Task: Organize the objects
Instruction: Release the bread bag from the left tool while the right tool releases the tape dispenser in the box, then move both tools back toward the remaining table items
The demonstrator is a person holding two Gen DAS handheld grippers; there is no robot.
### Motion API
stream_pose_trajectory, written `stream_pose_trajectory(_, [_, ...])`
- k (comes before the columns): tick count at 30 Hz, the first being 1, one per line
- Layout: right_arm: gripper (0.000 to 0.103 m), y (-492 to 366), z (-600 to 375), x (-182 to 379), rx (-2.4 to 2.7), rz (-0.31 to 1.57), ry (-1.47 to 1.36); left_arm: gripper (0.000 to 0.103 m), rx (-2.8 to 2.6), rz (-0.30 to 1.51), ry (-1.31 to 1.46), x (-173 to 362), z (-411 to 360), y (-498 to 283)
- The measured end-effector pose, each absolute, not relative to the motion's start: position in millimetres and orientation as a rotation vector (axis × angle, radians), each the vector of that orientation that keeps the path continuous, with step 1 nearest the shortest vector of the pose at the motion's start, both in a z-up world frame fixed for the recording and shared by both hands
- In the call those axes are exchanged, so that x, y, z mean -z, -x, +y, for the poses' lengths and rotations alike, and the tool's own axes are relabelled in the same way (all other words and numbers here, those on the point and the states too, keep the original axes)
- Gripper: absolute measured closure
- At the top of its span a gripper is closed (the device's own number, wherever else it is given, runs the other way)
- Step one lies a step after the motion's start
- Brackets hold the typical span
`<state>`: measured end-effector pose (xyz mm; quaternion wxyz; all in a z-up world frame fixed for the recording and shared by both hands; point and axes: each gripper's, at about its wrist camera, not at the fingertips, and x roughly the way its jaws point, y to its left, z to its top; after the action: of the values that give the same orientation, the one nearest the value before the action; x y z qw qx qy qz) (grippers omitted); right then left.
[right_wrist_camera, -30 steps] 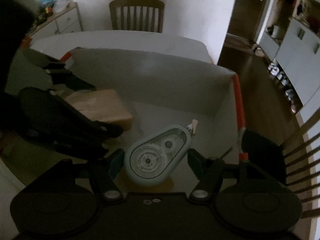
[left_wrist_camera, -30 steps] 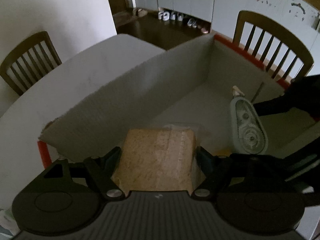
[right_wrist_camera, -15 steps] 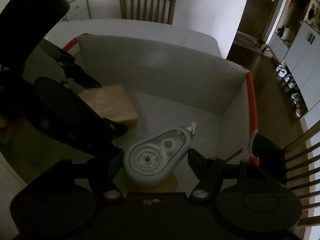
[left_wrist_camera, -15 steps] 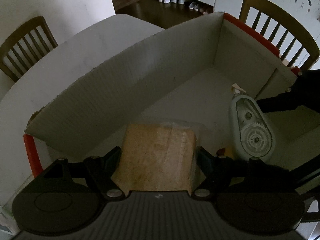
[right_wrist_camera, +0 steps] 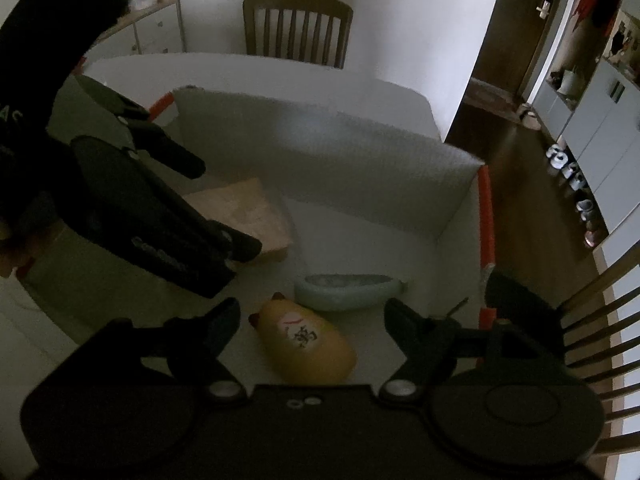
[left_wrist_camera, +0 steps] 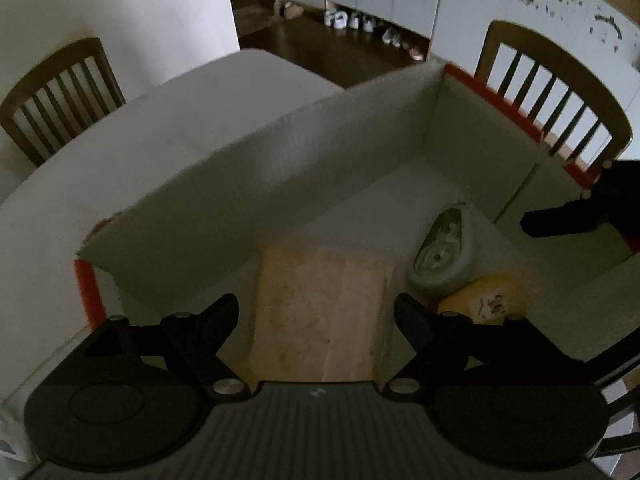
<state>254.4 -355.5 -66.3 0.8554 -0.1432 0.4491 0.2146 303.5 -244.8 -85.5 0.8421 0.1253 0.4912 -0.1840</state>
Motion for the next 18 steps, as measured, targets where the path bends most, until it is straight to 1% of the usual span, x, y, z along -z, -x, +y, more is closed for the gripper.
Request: stream_pose_trajectory(18, [0.021,-210.8,-352.2,15.4,-0.431,0.836,0.233,0.018,0.432,0.88,-0.173,23.5,-214.3,-253.5])
